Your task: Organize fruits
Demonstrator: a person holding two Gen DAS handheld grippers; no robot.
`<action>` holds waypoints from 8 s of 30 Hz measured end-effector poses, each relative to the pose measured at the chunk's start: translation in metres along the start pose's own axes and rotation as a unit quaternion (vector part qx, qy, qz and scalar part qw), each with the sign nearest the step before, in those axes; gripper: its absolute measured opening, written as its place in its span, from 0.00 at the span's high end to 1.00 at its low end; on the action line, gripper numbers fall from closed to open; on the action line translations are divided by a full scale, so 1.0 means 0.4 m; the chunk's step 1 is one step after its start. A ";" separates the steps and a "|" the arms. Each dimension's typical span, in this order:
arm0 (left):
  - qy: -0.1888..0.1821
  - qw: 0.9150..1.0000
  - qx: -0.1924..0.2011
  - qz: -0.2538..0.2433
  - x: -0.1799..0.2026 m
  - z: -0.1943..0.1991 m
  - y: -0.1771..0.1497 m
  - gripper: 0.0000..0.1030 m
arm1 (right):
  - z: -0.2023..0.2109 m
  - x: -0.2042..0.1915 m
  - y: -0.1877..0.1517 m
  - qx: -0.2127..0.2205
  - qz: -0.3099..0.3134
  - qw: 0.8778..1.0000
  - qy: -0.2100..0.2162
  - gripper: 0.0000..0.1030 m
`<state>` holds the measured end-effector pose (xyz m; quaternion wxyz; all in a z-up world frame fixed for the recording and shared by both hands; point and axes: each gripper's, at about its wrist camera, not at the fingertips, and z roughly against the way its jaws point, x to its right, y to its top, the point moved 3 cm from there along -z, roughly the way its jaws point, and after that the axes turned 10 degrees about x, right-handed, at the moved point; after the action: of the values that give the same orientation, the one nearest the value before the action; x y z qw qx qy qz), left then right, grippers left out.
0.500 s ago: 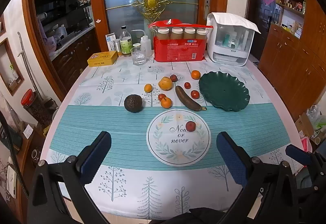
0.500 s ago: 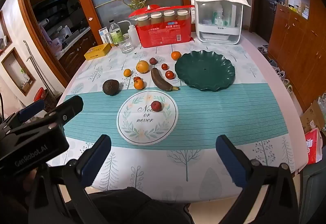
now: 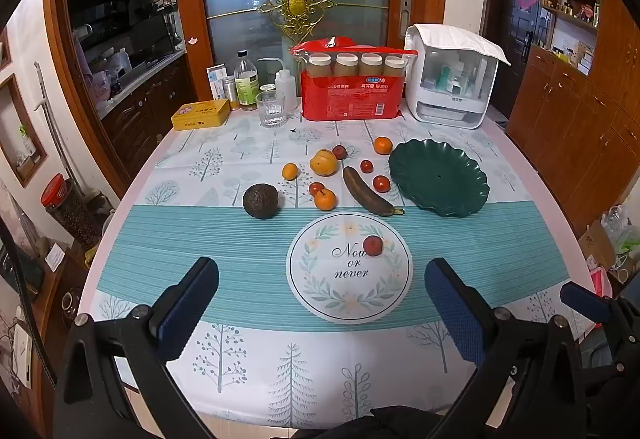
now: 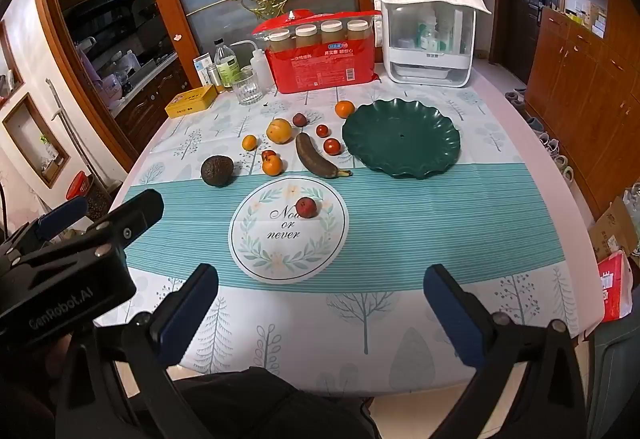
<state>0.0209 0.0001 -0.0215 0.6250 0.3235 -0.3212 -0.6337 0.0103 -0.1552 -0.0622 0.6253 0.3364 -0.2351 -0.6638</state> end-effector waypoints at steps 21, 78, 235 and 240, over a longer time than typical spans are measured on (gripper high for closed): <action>-0.001 1.000 0.000 0.001 0.000 0.000 0.000 0.00 | 0.007 -0.003 -0.005 0.000 0.001 1.000 0.000 0.00; -0.016 0.994 -0.104 0.037 -0.256 -0.226 -0.012 0.00 | -0.098 -0.088 -0.003 0.013 -0.036 0.997 -0.059 0.01; -0.120 0.979 -0.159 0.047 0.576 -0.885 0.080 0.39 | -0.762 0.514 0.230 -0.028 0.093 0.990 0.100 0.68; -0.121 0.976 -0.174 0.049 0.579 -0.912 0.059 0.39 | -0.781 0.524 0.221 -0.037 0.083 0.991 0.096 0.68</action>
<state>0.3286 -0.2330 -0.2174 0.6587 0.1149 -0.2951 -0.6825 0.3029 -0.3380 -0.2366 0.7104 0.3545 -0.1759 -0.5821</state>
